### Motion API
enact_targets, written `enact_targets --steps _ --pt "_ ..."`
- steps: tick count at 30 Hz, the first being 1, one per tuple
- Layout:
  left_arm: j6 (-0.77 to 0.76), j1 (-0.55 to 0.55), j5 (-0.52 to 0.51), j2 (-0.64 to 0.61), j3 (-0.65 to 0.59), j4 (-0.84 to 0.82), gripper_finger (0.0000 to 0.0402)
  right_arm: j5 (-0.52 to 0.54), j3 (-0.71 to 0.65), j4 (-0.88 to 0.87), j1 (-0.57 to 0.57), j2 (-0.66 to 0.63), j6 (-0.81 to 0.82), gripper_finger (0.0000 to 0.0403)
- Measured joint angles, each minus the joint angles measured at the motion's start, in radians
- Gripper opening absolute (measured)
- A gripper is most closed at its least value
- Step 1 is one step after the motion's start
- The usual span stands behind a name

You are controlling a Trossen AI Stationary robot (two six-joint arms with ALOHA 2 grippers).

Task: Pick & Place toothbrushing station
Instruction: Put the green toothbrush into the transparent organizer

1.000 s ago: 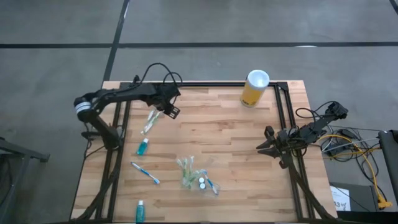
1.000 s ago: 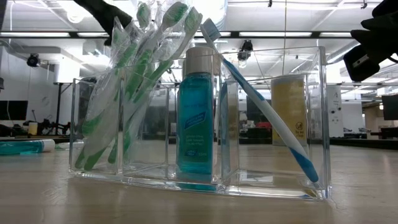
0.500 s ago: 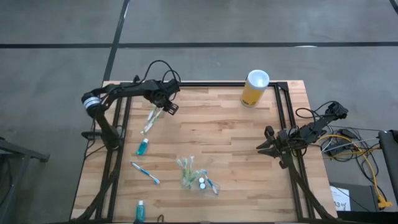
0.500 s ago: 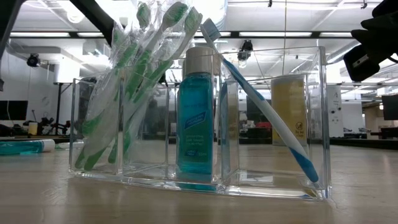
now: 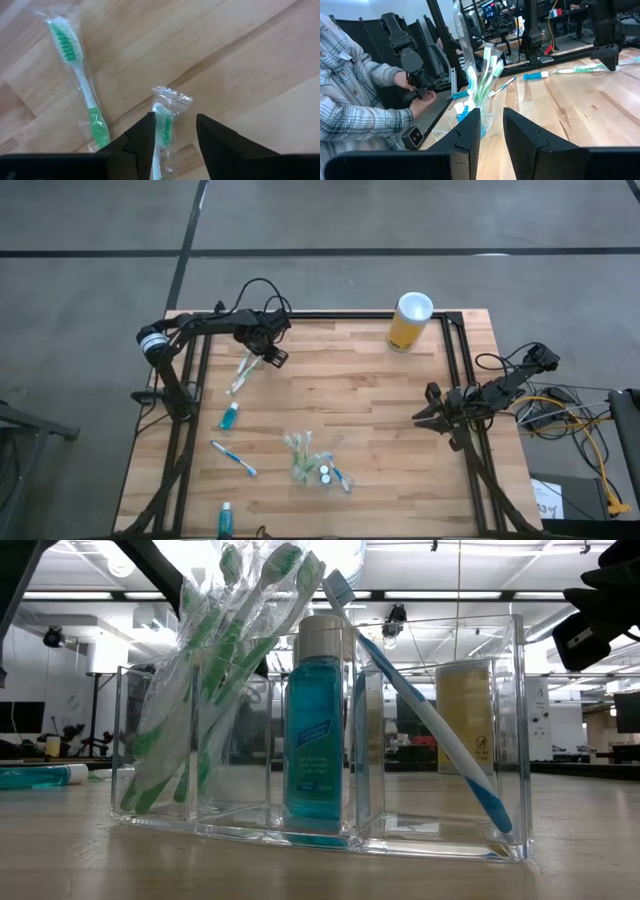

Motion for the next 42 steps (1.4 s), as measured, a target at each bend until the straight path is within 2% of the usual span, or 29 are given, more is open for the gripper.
enact_targets --steps 10,19,31,42 --pt "0.0 0.002 0.009 0.0 -0.027 0.002 0.0072 0.0 0.0 0.0 0.0 0.0 0.0 0.0068" --pt "-0.006 0.002 0.043 -0.005 -0.038 0.01 0.0007 0.0 0.0 0.0 0.0 0.0 0.0 0.0079" --pt "-0.021 0.002 0.11 -0.08 -0.039 0.061 0.0004 0.0 0.0 0.0 0.0 0.0 0.0 0.0077" --pt "-0.024 -0.001 0.151 -0.298 -0.006 0.133 0.0003 0.0 0.0 0.0 0.0 0.0 0.0 0.0071"
